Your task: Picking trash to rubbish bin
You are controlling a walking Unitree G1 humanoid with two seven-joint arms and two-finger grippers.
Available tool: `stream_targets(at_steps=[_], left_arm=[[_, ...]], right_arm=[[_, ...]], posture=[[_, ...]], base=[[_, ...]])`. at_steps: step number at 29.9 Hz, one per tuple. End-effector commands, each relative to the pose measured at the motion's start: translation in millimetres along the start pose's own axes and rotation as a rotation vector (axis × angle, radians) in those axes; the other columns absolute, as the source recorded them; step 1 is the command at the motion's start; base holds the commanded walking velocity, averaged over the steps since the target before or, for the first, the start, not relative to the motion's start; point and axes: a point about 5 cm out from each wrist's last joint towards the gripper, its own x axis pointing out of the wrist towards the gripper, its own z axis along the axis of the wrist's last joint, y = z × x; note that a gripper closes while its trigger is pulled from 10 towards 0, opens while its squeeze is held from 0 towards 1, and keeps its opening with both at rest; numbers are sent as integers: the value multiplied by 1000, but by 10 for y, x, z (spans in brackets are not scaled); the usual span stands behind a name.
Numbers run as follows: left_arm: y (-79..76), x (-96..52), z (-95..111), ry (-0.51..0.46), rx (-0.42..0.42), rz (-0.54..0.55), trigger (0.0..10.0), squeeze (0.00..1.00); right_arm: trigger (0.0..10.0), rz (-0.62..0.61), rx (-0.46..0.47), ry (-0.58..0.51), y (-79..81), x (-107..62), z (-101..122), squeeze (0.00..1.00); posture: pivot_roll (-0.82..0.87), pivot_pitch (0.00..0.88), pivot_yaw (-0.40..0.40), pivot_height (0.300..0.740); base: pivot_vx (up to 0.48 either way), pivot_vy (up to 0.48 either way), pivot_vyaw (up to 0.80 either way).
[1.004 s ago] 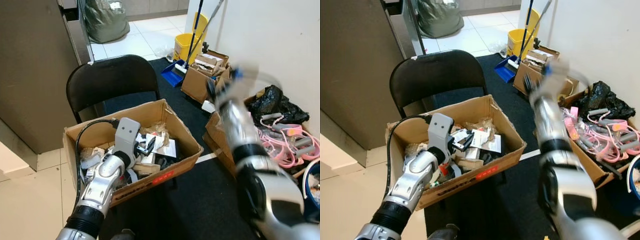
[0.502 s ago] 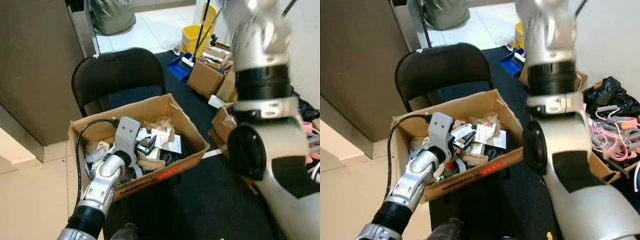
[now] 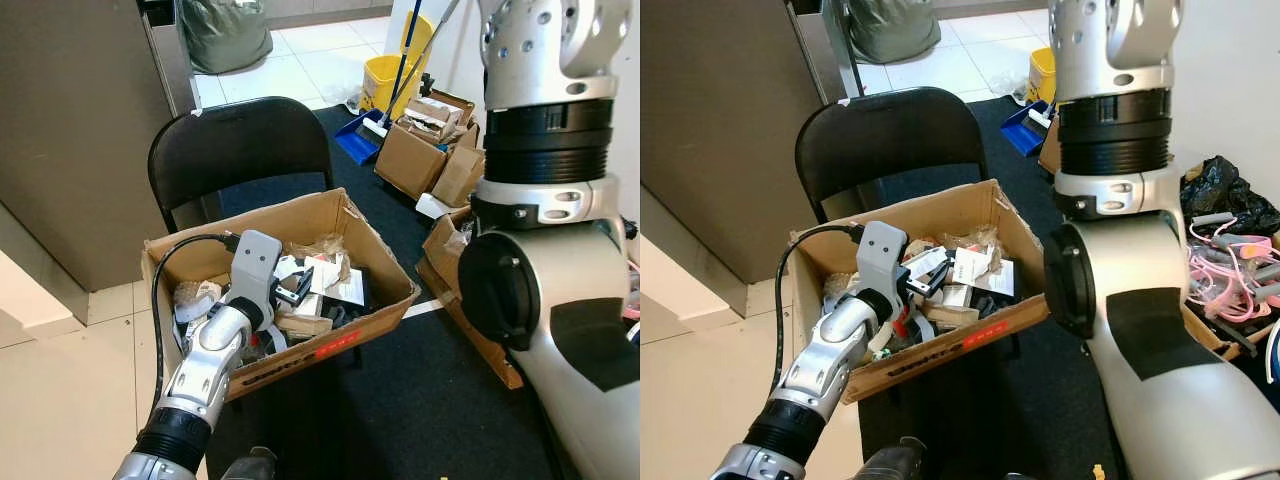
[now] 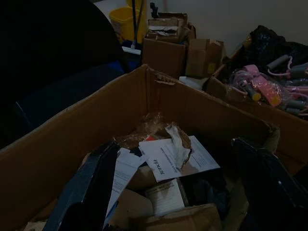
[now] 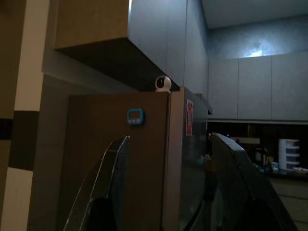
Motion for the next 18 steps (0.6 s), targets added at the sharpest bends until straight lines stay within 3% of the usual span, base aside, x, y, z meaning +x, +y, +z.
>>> stream_targets(at_steps=[1,6,7,8,9,10,11,13,14,15,16,17,18], left_arm=[[-16,11,30,-7,23,-13,10000,0],[-31,24,35,-10,27,-18,10000,0],[-27,27,40,-12,29,-16,10000,0],[-27,27,40,-12,29,-16,10000,0],[-19,29,44,-13,31,-12,10000,0],[-7,26,43,-13,29,-4,10000,0],[-7,26,43,-13,29,-4,10000,0],[9,17,38,-11,33,7,10000,0],[16,7,33,-10,34,11,10000,0],[16,7,33,-10,34,11,10000,0],[19,0,30,-10,34,13,10000,0],[26,-8,23,-9,35,18,10000,0],[38,-18,13,-8,35,24,10000,0]], right_arm=[[10000,20,-8,-48,30,27,165,0],[10000,-23,-19,5,-81,-32,12,0],[10000,-96,-29,61,-233,-134,-146,0],[10000,-96,-29,61,-233,-134,-146,0],[10000,-175,-43,111,-383,-252,-301,0],[10000,-288,-51,205,-597,-473,-557,0],[10000,-288,-51,205,-597,-473,-557,0],[10000,-456,-76,377,-886,-906,-967,0],[10000,-564,-57,491,-1030,-1199,-1197,0],[10000,-564,-57,491,-1030,-1199,-1197,0],[10000,-629,-42,561,-1104,-1387,-1325,0],[10000,-699,-11,619,-1181,-1659,-1466,0],[10000,-793,-22,699,-1271,-2035,-1608,0]], posture=[[50,151,10,740],[46,146,6,740],[46,146,6,740],[46,146,6,740],[46,146,6,740],[57,139,2,740],[57,139,2,740],[69,135,-3,740],[74,131,-7,740],[74,131,-7,740],[74,131,-7,740],[79,127,-11,740],[86,118,-18,740]], base=[[0,0,0],[0,0,0],[0,0,0],[0,0,0],[0,0,0],[0,0,0],[0,0,0],[0,0,0],[0,0,0],[0,0,0],[0,0,0],[0,0,0],[0,0,0]])
